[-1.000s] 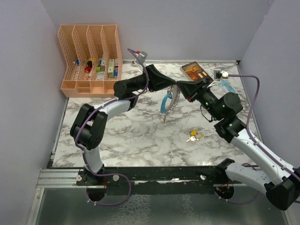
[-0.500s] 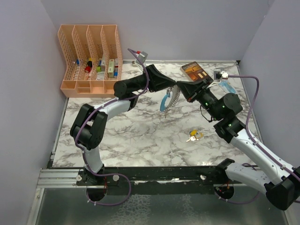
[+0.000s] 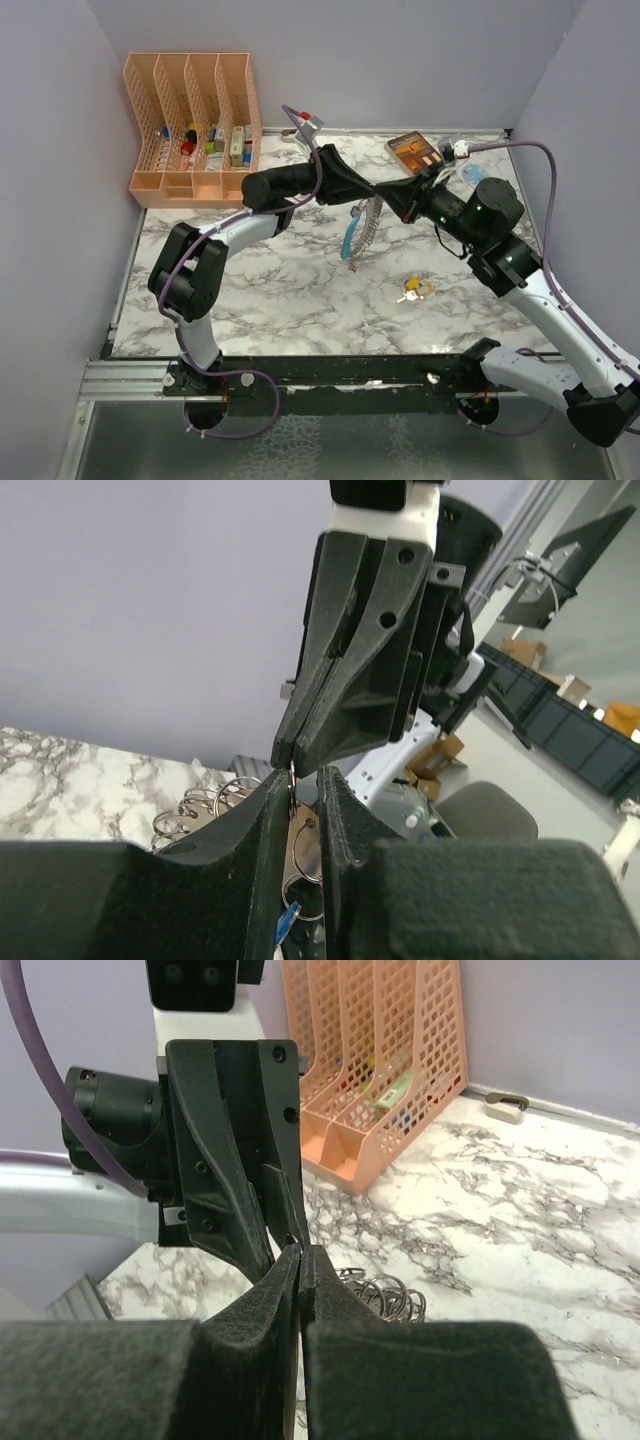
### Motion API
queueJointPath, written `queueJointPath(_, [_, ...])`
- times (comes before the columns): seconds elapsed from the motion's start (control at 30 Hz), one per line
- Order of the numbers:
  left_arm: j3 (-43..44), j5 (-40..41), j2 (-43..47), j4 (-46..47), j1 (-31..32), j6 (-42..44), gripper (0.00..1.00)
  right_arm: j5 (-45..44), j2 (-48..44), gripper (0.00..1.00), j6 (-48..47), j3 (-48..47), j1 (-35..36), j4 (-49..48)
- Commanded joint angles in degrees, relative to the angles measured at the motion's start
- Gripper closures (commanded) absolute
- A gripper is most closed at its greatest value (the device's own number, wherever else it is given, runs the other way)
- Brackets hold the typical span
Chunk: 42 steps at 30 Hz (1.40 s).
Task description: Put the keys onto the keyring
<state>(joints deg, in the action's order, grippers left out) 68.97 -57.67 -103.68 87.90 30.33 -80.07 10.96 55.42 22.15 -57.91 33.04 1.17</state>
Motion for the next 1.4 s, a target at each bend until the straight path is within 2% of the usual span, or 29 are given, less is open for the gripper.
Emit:
queueJointPath(0.0, [1.8,-10.0,2.4,14.7,0.8,-0.1,0.79,3.8,0.2,0.99,-6.3,-7.6,-0.2,7.2])
queueJointPath(0.23, [5.9,-18.3,1.3,14.8,0.8,-2.9,0.79,9.4,1.8,0.99,-10.9,-13.8,-0.2,18.7])
queueJointPath(0.43, [9.6,-23.9,0.4,14.8,0.8,-4.9,0.83,13.1,2.0,0.99,-11.6,-14.1,-0.2,21.5])
queueJointPath(0.5, [10.5,-24.9,0.1,14.8,0.9,-5.4,0.84,13.8,2.1,0.99,-11.8,-14.1,-0.2,21.8])
queueJointPath(0.73, [10.8,-26.7,-0.5,14.8,1.0,-6.7,1.00,14.8,2.4,0.99,-13.0,-15.4,-0.2,23.7])
queueJointPath(0.97, [11.7,-27.6,-1.3,14.8,1.1,-7.7,1.00,17.2,3.7,0.99,-14.2,-17.0,-0.2,25.8])
queueJointPath(1.1, [11.0,-27.4,-1.0,14.8,1.1,-7.9,1.00,13.8,3.2,0.99,-14.1,-17.5,-0.2,26.0])
queueJointPath(1.17, [9.5,-25.9,-0.3,14.7,1.0,-7.1,1.00,11.3,2.6,0.94,-13.5,-17.8,-0.2,25.8])
queueJointPath(1.23, [7.2,-23.7,0.2,14.7,0.9,-5.7,1.00,8.2,1.6,0.83,-13.3,-17.7,-0.2,25.0])
queueJointPath(1.33, [4.7,-20.0,1.0,14.8,0.1,-3.6,1.00,2.9,0.6,0.74,-12.9,-18.0,-0.2,24.9])
queueJointPath(1.37, [3.6,-18.4,1.4,14.7,-0.3,-2.8,1.00,1.2,0.6,0.68,-12.7,-18.2,-0.2,25.2])
